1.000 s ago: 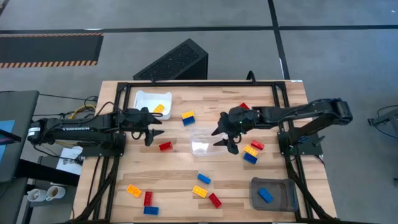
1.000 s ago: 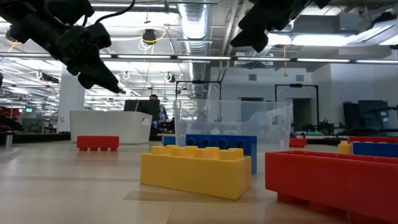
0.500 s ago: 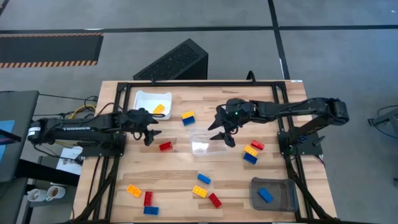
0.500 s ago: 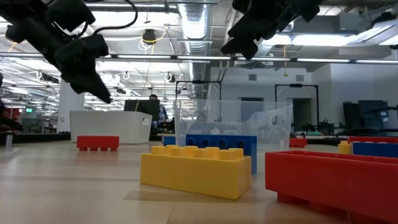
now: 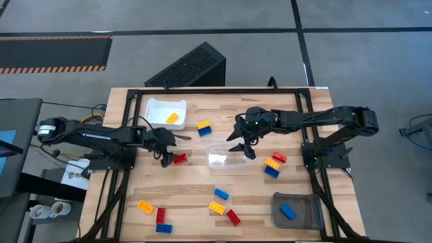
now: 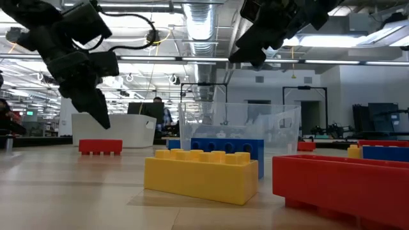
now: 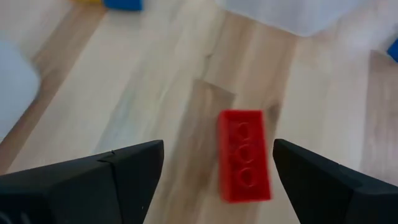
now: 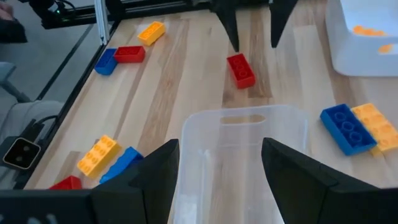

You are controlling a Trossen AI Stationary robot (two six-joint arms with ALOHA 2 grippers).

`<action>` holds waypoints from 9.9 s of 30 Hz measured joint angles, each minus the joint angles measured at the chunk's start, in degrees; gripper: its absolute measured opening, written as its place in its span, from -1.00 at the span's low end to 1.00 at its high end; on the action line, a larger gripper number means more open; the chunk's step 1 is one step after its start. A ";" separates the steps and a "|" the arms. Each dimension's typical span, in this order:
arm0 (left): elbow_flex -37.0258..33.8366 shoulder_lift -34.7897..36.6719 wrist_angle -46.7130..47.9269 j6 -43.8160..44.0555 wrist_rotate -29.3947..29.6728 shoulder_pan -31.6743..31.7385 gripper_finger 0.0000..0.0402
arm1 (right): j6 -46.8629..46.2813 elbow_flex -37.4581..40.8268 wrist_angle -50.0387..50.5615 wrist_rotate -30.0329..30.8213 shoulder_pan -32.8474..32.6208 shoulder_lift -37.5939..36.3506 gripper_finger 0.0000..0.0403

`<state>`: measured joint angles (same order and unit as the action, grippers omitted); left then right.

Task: Sort & place blocks by color
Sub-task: Put the red game piece into the transparent bin, then put the yellow game piece into the white bin

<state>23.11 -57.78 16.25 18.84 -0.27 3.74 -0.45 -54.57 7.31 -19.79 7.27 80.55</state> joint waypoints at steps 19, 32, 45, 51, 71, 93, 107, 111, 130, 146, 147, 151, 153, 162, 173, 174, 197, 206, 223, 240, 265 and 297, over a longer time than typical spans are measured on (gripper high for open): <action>5.44 -20.66 0.80 8.62 8.65 -8.98 0.48 | 1.38 2.58 -4.07 -1.14 0.02 0.00 0.23; 10.63 -17.43 8.21 2.13 10.70 -7.88 -0.54 | 4.15 2.56 -4.95 -1.22 3.68 0.00 0.24; 16.18 3.89 4.89 -14.11 12.19 0.86 -0.52 | 7.50 2.47 -7.12 -4.48 16.09 0.00 0.24; 16.14 6.13 -0.54 -18.14 5.39 4.39 -0.52 | 8.33 2.47 -7.09 -5.15 18.55 0.02 0.24; 16.12 -16.04 -26.99 -18.73 -14.46 7.14 -0.52 | 9.53 2.50 4.84 -11.74 21.90 -8.96 0.24; 17.12 -36.35 -48.76 -13.51 -21.88 5.11 -0.52 | 1.78 11.46 -5.08 -5.56 13.23 -19.45 0.24; 17.43 -37.22 -47.54 -11.99 -17.00 4.14 -0.17 | 1.34 11.74 -13.66 -2.86 6.01 -19.52 0.24; 17.45 -37.22 -46.75 -10.00 -15.32 4.27 -0.07 | 0.98 11.74 -13.73 1.75 3.71 -19.52 0.24; 16.33 -21.20 -39.27 -14.44 -20.65 4.04 0.20 | -5.57 11.72 -11.37 21.44 -7.64 -18.46 0.24; -7.76 10.41 -51.06 -8.47 -7.84 -0.56 -0.22 | -5.84 11.77 -19.93 24.61 -6.05 -8.87 0.24; -8.68 11.62 -51.10 -8.15 -6.91 -0.81 -0.24 | -5.47 11.78 -21.50 24.61 -5.74 -7.82 0.24; -11.37 15.04 -51.22 -7.96 -5.12 -1.17 -0.27 | -3.91 11.60 -27.77 24.48 -3.46 -4.17 0.24; -12.06 16.19 -50.69 -8.16 -4.44 -1.17 -0.27 | -2.89 11.76 -30.00 24.48 -2.02 -2.71 0.24; -12.19 16.55 -47.00 -11.51 1.83 -1.11 -0.27 | -4.44 11.69 -38.60 24.46 4.61 1.92 0.24; -12.19 16.57 -46.93 -11.01 3.02 -1.10 -0.27 | -3.52 6.23 -35.22 24.28 5.86 2.41 0.24; -12.19 16.55 -46.93 -11.04 3.26 -1.10 -0.27 | -3.56 5.61 -34.59 24.28 5.81 2.15 0.24; -12.13 26.40 -44.15 -7.58 -1.42 -1.10 -0.27 | -10.62 -5.11 2.79 24.46 3.95 1.44 -0.20; -12.14 28.54 -32.31 -4.56 -2.07 -1.10 -0.27 | -14.68 -3.89 9.58 24.92 4.46 -0.28 -0.20; -12.12 30.19 -39.53 -10.00 1.43 -1.08 -0.27 | -28.93 7.13 24.97 40.06 10.23 -14.26 -0.06; -12.13 30.21 -42.69 -7.71 2.05 -1.08 -0.27 | -27.58 7.13 30.95 41.92 13.92 -10.93 0.24; -12.13 30.19 -39.87 -2.53 -0.96 -1.10 -0.27 | -20.65 7.13 33.16 27.28 10.27 -10.93 0.24; -12.12 30.06 -40.33 -3.67 -0.44 -1.13 -0.27 | -33.29 7.13 40.56 24.20 -12.28 -17.64 0.24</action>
<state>10.98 -27.73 -24.08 15.17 -0.71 2.61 -33.74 -47.44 47.87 4.41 -5.01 62.92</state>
